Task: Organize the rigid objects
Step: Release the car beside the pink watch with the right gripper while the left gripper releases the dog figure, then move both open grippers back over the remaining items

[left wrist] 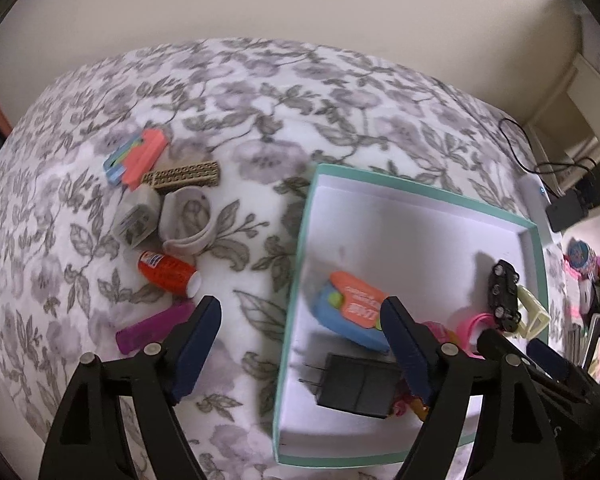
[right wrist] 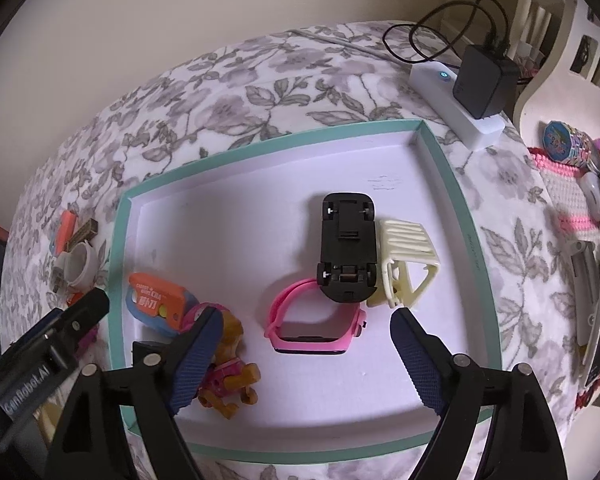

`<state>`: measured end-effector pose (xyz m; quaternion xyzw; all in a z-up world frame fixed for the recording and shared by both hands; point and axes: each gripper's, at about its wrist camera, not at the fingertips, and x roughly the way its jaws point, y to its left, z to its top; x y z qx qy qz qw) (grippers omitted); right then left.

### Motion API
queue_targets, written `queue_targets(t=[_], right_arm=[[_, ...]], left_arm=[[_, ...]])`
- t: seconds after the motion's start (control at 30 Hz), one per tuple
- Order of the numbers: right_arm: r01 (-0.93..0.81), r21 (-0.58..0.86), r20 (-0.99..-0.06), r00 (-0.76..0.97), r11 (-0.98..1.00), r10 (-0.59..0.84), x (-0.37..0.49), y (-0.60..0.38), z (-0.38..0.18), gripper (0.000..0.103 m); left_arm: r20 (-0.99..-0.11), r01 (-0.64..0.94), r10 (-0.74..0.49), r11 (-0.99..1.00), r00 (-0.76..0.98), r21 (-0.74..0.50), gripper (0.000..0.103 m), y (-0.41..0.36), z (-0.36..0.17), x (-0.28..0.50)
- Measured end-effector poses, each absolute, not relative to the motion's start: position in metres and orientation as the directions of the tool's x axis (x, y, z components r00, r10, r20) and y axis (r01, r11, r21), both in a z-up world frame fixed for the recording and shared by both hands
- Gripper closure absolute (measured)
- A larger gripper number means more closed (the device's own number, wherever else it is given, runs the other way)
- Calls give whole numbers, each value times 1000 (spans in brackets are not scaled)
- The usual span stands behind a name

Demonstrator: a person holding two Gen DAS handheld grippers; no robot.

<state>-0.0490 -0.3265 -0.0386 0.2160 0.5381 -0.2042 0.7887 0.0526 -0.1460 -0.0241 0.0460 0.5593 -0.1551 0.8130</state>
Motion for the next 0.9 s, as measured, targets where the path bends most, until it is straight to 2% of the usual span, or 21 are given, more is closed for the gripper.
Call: queue_targets(t=[0.03,0.1,0.5,0.9], right_arm=[[552,118,-937,338,825,-92,-49,-326,-39,3],[548,117,-935,342,828,-95,-48,-325,-38,0],[509,100,-920,374,855,-115,-42,-309,-33,0],[374,62,-908,407,925,-104,-20,-256,-29,0]], left_arm=[[-925,291,-198,951,323,-102,21,-143,-25,55],[-928,269,-191,958,319,-105,21,-136,-26,58],[-936,166,-132,983,326,-81,20,-99,-32,76],[-927,22,-89,996,365,-87,20,-31,-22,96]])
